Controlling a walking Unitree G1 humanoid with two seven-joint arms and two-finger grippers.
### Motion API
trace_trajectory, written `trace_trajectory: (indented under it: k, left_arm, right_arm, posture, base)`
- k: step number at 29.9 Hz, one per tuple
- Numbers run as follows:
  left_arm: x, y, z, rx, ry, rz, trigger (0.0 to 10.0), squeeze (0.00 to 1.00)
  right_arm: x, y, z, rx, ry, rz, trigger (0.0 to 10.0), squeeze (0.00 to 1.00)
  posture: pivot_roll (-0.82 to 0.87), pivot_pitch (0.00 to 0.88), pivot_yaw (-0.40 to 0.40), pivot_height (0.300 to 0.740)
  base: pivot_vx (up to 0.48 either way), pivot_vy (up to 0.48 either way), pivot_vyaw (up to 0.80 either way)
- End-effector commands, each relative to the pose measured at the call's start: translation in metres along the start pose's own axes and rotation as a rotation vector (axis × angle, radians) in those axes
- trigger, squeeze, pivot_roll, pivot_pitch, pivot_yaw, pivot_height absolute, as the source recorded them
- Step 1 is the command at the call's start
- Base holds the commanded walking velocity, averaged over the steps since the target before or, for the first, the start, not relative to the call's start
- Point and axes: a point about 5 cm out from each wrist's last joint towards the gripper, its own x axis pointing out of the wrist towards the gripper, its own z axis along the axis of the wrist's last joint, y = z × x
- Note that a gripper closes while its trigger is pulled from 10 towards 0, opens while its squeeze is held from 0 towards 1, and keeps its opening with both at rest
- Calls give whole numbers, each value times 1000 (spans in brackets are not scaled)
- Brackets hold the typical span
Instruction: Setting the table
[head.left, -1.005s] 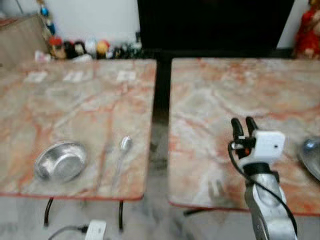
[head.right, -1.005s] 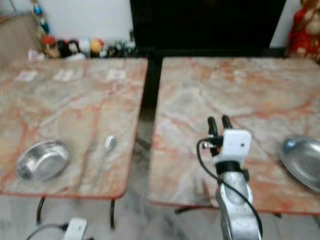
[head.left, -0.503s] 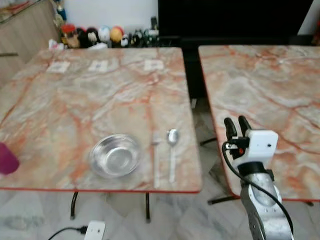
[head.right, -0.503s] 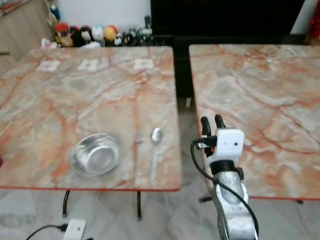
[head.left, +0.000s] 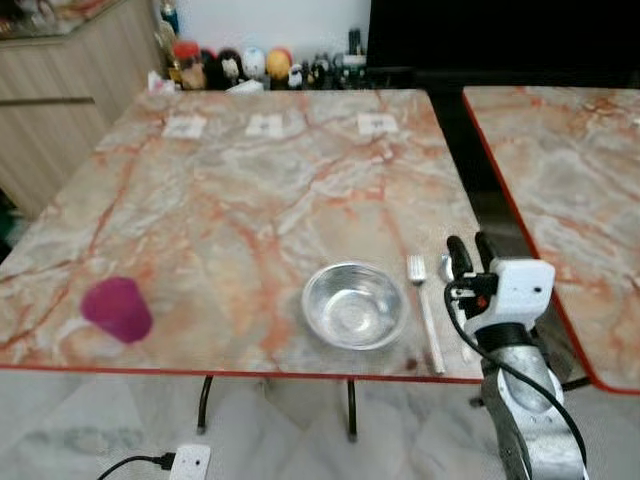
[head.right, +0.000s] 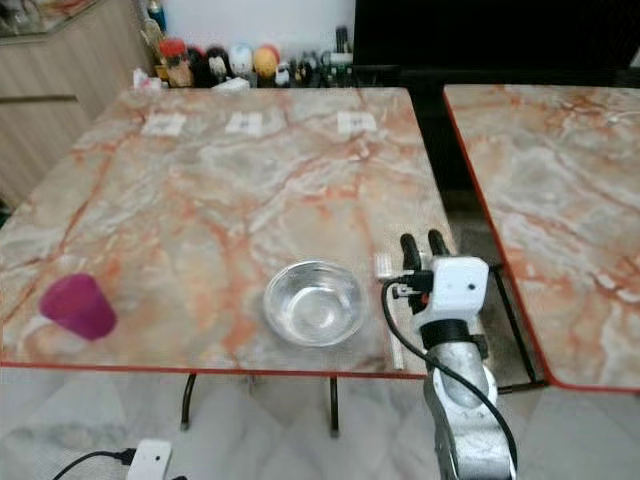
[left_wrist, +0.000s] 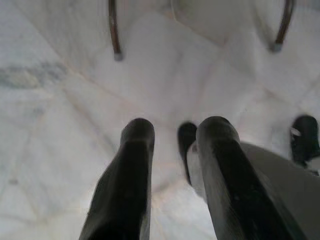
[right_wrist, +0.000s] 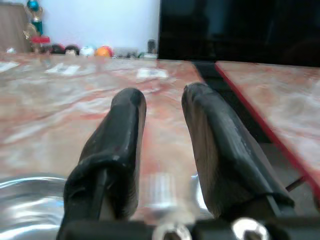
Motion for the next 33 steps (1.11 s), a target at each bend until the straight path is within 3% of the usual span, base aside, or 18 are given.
trace_trajectory:
  k: [1, 11, 12, 13, 14, 20, 22, 26, 29, 33]
  left_arm:
    - [-4, 3, -11, -7, 30, 3, 10000, 0]
    - [-4, 4, -12, -2, 28, -6, 10000, 0]
    - [-5, 4, -13, -2, 27, -7, 10000, 0]
    - [-5, 4, -13, -2, 27, -7, 10000, 0]
    - [-5, 4, -13, -1, 26, -8, 10000, 0]
    - [-6, 6, -15, 3, 30, -9, 10000, 0]
    - [-6, 6, -17, 6, 33, -10, 10000, 0]
    - [-6, 5, -18, 11, 37, -14, 10000, 0]
    - [-6, 4, -17, 15, 37, -18, 10000, 0]
    - [-6, 4, -16, 18, 37, -18, 10000, 0]
  right_arm:
    - [0, -3, 4, 1, -10, -1, 10000, 0]
    - [-5, -9, -2, 37, 45, -41, 10000, 0]
    - [-9, -13, -4, 65, 63, -74, 10000, 839]
    - [-9, -13, -4, 65, 63, -74, 10000, 839]
    - [-12, -18, -6, 89, 82, -112, 10000, 1000]
    - [-25, -37, -10, 238, 159, -213, 10000, 1000]
    - [-24, -40, -7, 266, 181, -185, 10000, 0]
    - [-18, -43, -4, 343, 190, -144, 10000, 0]
    - [-13, -46, -10, 373, 300, -116, 10000, 0]
    - [-14, -45, -14, 409, 333, -97, 10000, 0]
  posture:
    - [-66, 113, 1, 740]
    - [-67, 125, 2, 740]
    - [-66, 126, 3, 740]
    - [-66, 126, 3, 740]
    - [-66, 126, 2, 740]
    - [-70, 125, 6, 740]
    - [-76, 121, 9, 740]
    - [-83, 115, 11, 740]
    - [-75, 103, 9, 740]
    - [-74, 89, 11, 740]
  base:
    - [0, 0, 0]
    - [0, 0, 0]
    - [0, 0, 0]
    - [0, 0, 0]
    - [0, 0, 0]
    - [0, 0, 0]
    - [0, 0, 0]
    - [0, 0, 0]
    - [0, 0, 0]
    - [0, 0, 0]
